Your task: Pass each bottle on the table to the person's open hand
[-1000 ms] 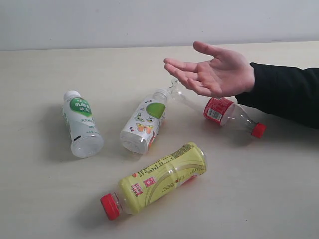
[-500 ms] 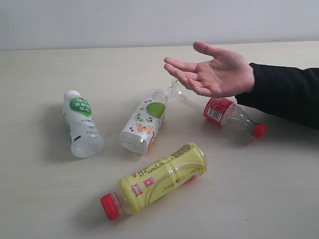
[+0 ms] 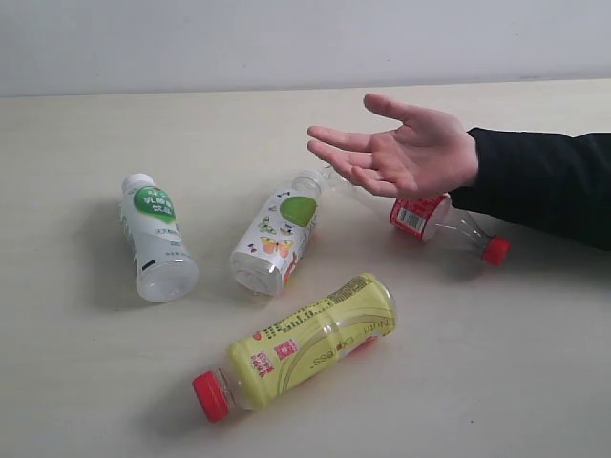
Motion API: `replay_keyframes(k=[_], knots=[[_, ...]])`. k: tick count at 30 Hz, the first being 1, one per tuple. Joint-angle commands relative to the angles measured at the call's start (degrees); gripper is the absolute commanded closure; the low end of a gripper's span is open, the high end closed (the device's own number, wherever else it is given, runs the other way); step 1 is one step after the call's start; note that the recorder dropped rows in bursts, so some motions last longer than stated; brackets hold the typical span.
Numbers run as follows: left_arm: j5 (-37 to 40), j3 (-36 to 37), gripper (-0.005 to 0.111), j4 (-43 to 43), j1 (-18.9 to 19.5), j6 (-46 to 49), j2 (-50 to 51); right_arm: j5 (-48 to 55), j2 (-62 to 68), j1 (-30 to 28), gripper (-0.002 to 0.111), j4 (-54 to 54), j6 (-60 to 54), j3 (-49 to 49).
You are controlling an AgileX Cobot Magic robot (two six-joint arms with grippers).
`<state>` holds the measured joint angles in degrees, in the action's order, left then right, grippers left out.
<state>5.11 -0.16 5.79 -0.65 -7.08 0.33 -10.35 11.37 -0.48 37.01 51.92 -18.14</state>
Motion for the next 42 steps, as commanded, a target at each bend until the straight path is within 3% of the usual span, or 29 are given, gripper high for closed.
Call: replay_keyframes(k=[1, 5, 14, 19, 23, 28, 32, 35, 38, 42], knots=[[-0.5, 0.2, 0.107, -0.4, 0.2, -0.1, -0.3, -0.7, 9.4, 0.9, 0.108, 32.0, 14.4, -7.2], [-0.5, 0.2, 0.107, -0.4, 0.2, -0.1, -0.3, -6.5, 18.4, 1.7, 0.108, 62.9, 35.5, -11.1], [-0.5, 0.2, 0.107, -0.4, 0.2, -0.1, -0.3, -19.7, 32.8, 1.7, 0.108, 62.9, 30.9, -16.4], [-0.5, 0.2, 0.107, -0.4, 0.2, -0.1, -0.3, -26.0, 32.3, 1.7, 0.108, 62.9, 10.6, -16.6], [-0.5, 0.2, 0.107, -0.4, 0.2, 0.0, -0.3, -19.7, 31.5, 1.7, 0.108, 62.9, 7.2, -16.4], [-0.5, 0.2, 0.107, -0.4, 0.2, 0.0, -0.3, -3.5, 31.3, 1.7, 0.108, 62.9, 1.2, -13.6], [-0.5, 0.2, 0.107, -0.4, 0.2, 0.0, -0.3, -3.6, 32.2, 2.2, 0.108, 62.9, 0.7, -10.0], [-0.5, 0.2, 0.107, -0.4, 0.2, 0.0, -0.3, -4.8, 33.1, 5.7, 0.108, 62.9, -0.2, -8.7], [-0.5, 0.2, 0.107, -0.4, 0.2, 0.0, -0.3, -1.4, 33.5, 10.1, 0.108, 62.9, 6.2, -7.7], [-0.5, 0.2, 0.107, -0.4, 0.2, 0.0, -0.3, 6.1, 34.2, 14.4, 0.108, 62.9, 23.5, -7.9]])
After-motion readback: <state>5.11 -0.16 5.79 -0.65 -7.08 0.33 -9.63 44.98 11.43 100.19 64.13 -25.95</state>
